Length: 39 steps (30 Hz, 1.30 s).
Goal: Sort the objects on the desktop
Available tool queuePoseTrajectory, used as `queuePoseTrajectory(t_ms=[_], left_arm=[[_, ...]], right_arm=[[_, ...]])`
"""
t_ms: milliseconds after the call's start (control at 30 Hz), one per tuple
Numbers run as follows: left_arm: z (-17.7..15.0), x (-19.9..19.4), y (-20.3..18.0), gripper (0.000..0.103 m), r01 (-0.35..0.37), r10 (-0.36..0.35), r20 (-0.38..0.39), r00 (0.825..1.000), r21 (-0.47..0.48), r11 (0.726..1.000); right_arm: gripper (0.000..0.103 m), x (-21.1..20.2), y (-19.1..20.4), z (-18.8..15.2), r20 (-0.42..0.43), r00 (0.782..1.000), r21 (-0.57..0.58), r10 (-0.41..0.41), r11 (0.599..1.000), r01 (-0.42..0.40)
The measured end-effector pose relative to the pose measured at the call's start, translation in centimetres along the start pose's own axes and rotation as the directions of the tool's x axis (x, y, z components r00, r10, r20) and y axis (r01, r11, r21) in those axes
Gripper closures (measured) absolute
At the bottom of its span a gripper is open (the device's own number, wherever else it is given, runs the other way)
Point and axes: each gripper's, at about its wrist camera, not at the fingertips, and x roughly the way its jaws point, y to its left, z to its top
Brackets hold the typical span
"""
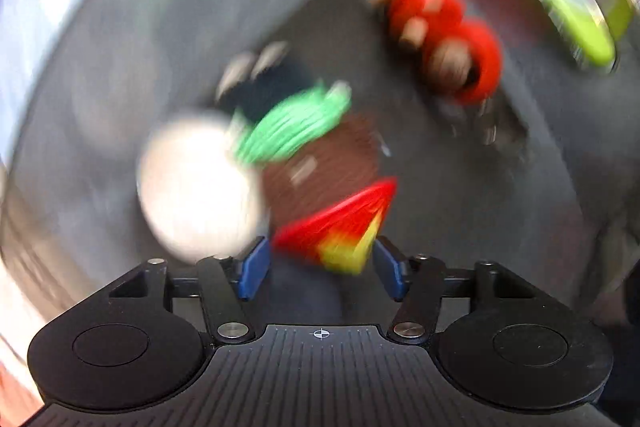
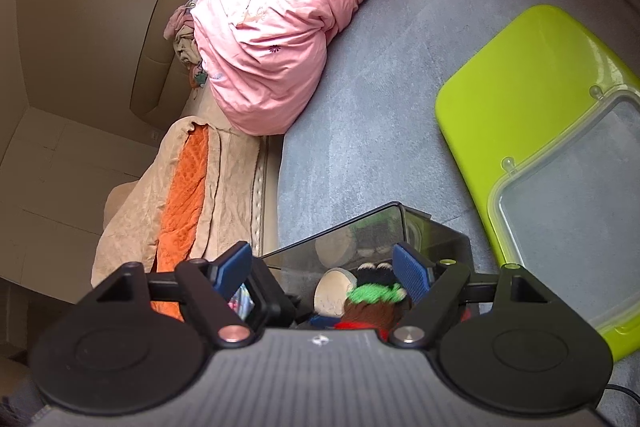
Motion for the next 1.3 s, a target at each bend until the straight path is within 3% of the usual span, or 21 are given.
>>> queuePoseTrajectory(t_ms=[33,100,133,200,267,433,500,533,600,700,767,967,1033,1067,1167,1300], left_arm=[[-0.6,-0.2,0.6,0.025,0.074,-0.075,-0.044,0.996,-0.016,0.997],[-1.1,-1.8,1.3,0.009,0.124,-0.124,-0.005,0.992,-0.036,0.992],[-1.2,-2.7,1.7,0.009,0.137,-0.136,0.026,0.99,-0.044,0.99],[-0.4,-4.3,2.4,0.009,0.137,-0.123,0.132,0.984,-0.106,0.985],[1.3,-4.5,2.6,0.009,0.092,-0.05,0.215,0.975,-0.188,0.978],[6.6,-1.7,3.7,0.014,0.06,-0.007,0.197,0.98,-0.264,0.963],[6.8,0.0,3.1,0.036,0.022,0.018,0.158,0.987,-0.25,0.968],[6.6,0.5,2.8,0.037,0.024,0.011,0.148,0.989,-0.232,0.972],[5.6,0.8,2.3,0.05,0.056,-0.031,0.136,0.99,-0.185,0.981],[3.6,0.7,1.2,0.053,0.094,-0.084,0.095,0.992,-0.109,0.99],[2.8,0.3,0.2,0.053,0.045,-0.041,0.09,0.995,-0.041,0.998],[3.5,0.9,-1.8,0.053,-0.045,0.044,0.115,0.992,0.002,0.999],[2.6,-0.2,-2.4,0.052,-0.065,0.061,0.138,0.989,0.03,0.997],[2.2,-1.0,-2.7,0.046,-0.078,0.07,0.153,0.986,0.047,0.996],[2.0,-3.4,-2.9,0.013,-0.086,0.067,0.242,0.968,0.07,0.994],[2.2,-5.4,-0.6,0.01,0.066,-0.067,0.378,0.923,0.018,0.998]], right_arm=[[0.024,-0.2,-0.1,0.0,0.003,1.0,0.003,0.001,1.0,-0.001],[0.023,-0.3,-0.3,0.1,0.003,1.0,0.01,0.008,1.0,-0.008],[0.023,-0.4,-0.4,0.1,0.003,1.0,0.014,0.011,1.0,-0.011],[0.023,-0.4,-0.5,0.2,0.001,1.0,0.019,0.014,1.0,-0.014],[0.023,-0.2,-0.6,0.3,-0.006,1.0,0.016,0.01,1.0,-0.01],[0.023,0.1,-0.7,0.3,-0.015,1.0,0.014,-0.001,1.0,0.001],[0.023,-0.2,-0.7,0.2,-0.01,1.0,0.014,0.006,1.0,-0.005],[0.023,-0.4,-0.8,0.2,-0.005,1.0,0.016,0.011,1.0,-0.011],[0.023,-0.7,-1.0,0.2,0.0,1.0,0.029,0.016,0.999,-0.016],[0.023,-0.8,-1.3,0.3,0.004,1.0,0.042,0.022,0.999,-0.023],[0.023,-0.6,-1.4,0.5,-0.001,1.0,0.042,0.027,0.999,-0.026],[0.023,0.5,-1.4,0.8,-0.028,1.0,0.036,0.012,0.999,-0.011],[0.023,0.7,-1.5,0.8,-0.035,0.999,0.036,-0.002,0.999,0.004],[0.023,0.7,-1.7,0.8,-0.036,0.999,0.043,-0.008,0.999,0.01],[0.022,0.7,-1.8,0.9,-0.033,0.999,0.051,-0.01,0.999,0.012],[0.022,1.0,-1.4,0.9,-0.034,0.999,0.028,-0.038,0.999,0.039]])
